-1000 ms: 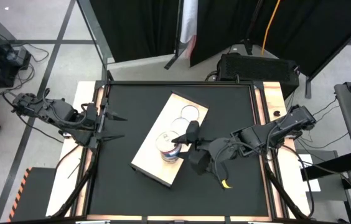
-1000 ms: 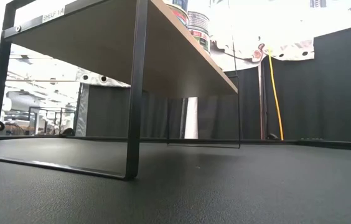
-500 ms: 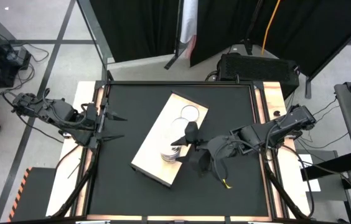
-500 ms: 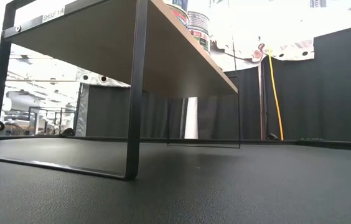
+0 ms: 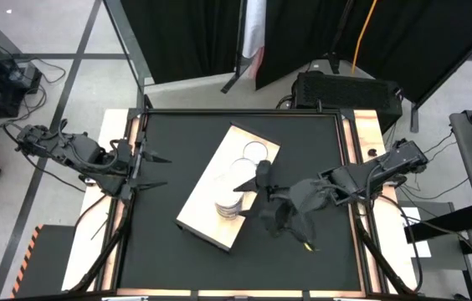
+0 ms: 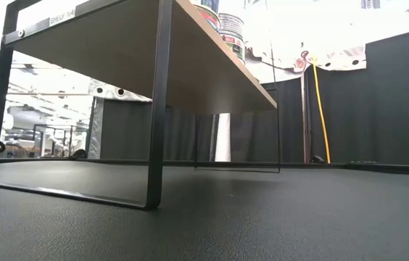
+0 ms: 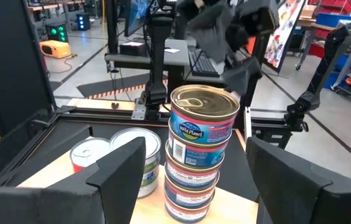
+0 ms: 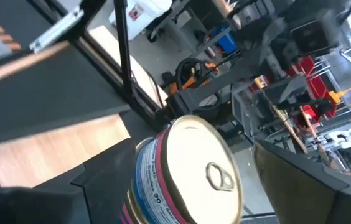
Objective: Stack canned seafood by type on shelf
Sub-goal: Return to Home Position
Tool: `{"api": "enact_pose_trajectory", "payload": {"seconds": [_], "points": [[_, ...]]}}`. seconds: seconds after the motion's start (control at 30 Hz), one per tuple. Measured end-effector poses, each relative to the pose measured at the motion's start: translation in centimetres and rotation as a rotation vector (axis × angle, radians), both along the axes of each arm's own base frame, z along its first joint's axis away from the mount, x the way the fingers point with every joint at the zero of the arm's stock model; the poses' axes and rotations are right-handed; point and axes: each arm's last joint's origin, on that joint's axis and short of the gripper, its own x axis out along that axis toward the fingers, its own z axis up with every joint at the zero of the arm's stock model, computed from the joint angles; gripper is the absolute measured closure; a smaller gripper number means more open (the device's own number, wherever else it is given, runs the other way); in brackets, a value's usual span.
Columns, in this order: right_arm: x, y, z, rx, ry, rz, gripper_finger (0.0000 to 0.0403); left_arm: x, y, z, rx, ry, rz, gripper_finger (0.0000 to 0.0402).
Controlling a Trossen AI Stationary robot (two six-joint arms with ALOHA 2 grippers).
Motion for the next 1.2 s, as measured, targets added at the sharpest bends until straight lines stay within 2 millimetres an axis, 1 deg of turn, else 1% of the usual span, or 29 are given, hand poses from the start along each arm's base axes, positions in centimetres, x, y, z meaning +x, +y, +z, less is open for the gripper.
{"api": "enact_pose_trajectory", "payload": {"seconds": [0.1,0.2,0.37,0.47,0.57,0.63,0.73,0.8,0.87,0.9,0.93,1.0,1.03,1.07,1.13,1.2], "points": [[-1.2,0.9,0.8,0.045,-0.022,0.019,0.0085,0.1,0.0,0.0,0.005,0.003,0.000,0.0123],[-2.9,2.2,1.5,0.107,-0.039,0.014,0.0085,0.2,-0.1,-0.1,0.028,0.005,-0.004,0.0123],[-5.8,3.5,2.2,0.235,-0.045,-0.106,0.0087,0.2,-0.1,0.0,0.109,-0.016,-0.015,0.0123],[-7.8,3.9,2.2,0.306,-0.025,-0.182,0.0100,0.2,-0.1,0.4,0.168,-0.058,-0.021,0.0127],[-10.0,4.1,2.6,0.407,0.012,-0.181,0.0123,0.3,-0.1,1.0,0.212,-0.122,-0.022,0.0152],[-11.5,4.0,2.8,0.462,0.041,-0.184,0.0143,0.3,-0.1,1.4,0.220,-0.157,-0.022,0.0184],[-13.4,3.4,2.9,0.502,0.091,-0.199,0.0186,0.2,-0.1,1.8,0.214,-0.201,-0.023,0.0254],[-14.3,2.9,2.9,0.500,0.110,-0.207,0.0224,0.1,0.0,1.9,0.265,-0.214,-0.005,0.0309],[-14.9,2.4,2.9,0.476,0.122,-0.217,0.0269,0.1,0.2,1.9,0.300,-0.199,0.058,0.0364],[-15.2,2.2,3.0,0.464,0.124,-0.223,0.0293,0.1,0.3,1.8,0.301,-0.188,0.090,0.0382],[-15.4,2.0,3.0,0.455,0.126,-0.223,0.0318,0.0,0.4,1.8,0.284,-0.180,0.128,0.0390],[-15.7,1.5,3.1,0.429,0.118,-0.223,0.0370,0.0,0.5,1.8,0.240,-0.179,0.170,0.0390],[-15.9,1.2,3.1,0.410,0.116,-0.219,0.0386,0.0,0.5,1.8,0.241,-0.179,0.170,0.0389],[-16.1,0.9,2.9,0.389,0.114,-0.215,0.0393,0.0,0.5,1.8,0.255,-0.180,0.170,0.0390],[-16.6,-0.1,2.7,0.369,0.108,-0.215,0.0393,0.1,0.6,1.8,0.309,-0.171,0.169,0.0393],[-17.5,-1.6,2.5,0.375,0.079,-0.217,0.0399,0.1,0.7,1.7,0.335,-0.167,0.166,0.0397]]}}
